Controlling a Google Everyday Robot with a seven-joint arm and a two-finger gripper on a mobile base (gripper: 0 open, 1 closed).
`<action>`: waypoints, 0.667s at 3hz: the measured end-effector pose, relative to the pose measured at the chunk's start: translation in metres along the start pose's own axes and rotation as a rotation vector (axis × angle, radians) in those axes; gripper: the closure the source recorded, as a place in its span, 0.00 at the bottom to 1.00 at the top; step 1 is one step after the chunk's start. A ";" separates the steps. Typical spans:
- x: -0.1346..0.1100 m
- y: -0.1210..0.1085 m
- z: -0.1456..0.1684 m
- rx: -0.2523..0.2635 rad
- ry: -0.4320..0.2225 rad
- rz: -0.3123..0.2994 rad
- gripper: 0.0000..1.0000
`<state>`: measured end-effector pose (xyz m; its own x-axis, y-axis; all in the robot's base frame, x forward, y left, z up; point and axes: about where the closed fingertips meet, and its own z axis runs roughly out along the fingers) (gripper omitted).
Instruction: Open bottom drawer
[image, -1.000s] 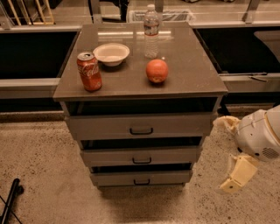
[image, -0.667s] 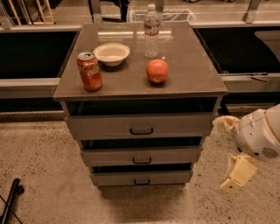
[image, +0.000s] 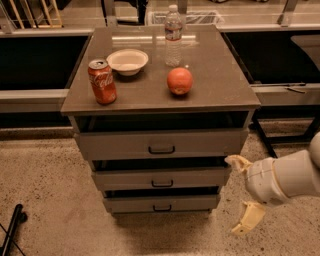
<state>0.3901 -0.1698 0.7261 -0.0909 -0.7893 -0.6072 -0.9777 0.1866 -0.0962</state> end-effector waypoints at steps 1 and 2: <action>0.001 -0.006 0.003 0.025 0.000 -0.027 0.00; 0.000 -0.005 0.003 0.022 0.001 -0.024 0.00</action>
Offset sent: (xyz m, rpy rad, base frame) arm 0.0072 -0.0003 -0.0030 -0.0079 -0.0373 0.0061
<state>0.3958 -0.1697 0.7244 -0.0678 -0.7944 -0.6036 -0.9753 0.1804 -0.1278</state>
